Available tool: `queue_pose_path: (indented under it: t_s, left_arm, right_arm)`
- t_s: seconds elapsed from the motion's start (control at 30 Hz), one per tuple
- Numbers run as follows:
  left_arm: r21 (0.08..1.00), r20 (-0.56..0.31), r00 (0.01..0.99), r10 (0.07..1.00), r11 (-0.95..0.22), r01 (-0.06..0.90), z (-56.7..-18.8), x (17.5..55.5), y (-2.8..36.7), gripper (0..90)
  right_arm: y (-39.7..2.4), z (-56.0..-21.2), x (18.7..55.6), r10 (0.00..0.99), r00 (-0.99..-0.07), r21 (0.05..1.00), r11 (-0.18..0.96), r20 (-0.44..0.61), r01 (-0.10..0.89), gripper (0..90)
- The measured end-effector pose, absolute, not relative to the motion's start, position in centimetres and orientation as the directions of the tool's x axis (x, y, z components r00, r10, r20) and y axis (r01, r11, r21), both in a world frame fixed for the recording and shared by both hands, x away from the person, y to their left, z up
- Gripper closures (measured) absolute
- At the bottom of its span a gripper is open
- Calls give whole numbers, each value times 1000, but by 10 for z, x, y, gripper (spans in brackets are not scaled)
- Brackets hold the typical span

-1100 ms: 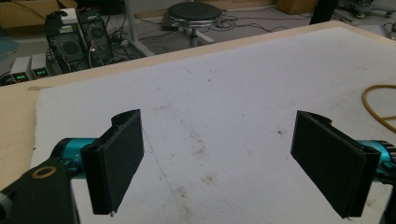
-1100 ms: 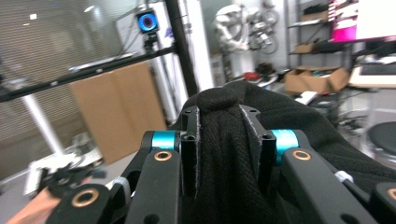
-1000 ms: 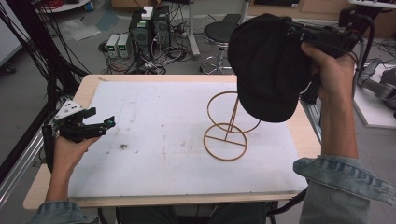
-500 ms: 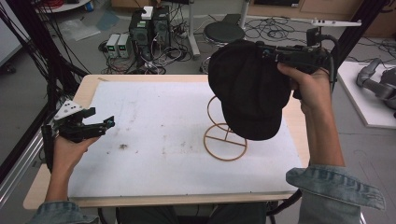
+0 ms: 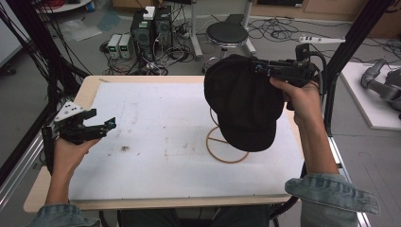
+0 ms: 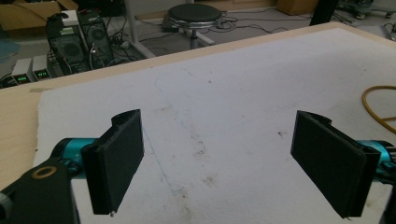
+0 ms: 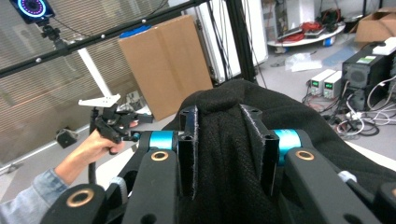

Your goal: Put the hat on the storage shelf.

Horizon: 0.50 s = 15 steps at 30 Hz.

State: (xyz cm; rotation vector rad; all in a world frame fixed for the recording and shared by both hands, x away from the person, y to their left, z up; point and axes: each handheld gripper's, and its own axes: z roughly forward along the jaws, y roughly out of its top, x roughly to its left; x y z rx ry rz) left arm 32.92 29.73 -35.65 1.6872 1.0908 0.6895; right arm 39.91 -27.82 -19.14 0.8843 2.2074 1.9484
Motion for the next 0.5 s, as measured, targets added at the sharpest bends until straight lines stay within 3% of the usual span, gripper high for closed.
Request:
queue_pose_path:
  t_s: [0.5]
  left_arm:
    - [931,-46,436,899,-120,345,-356,329,299,175]
  right_arm:
    - [-265,-210,393,496,-822,926,90,278,367,692]
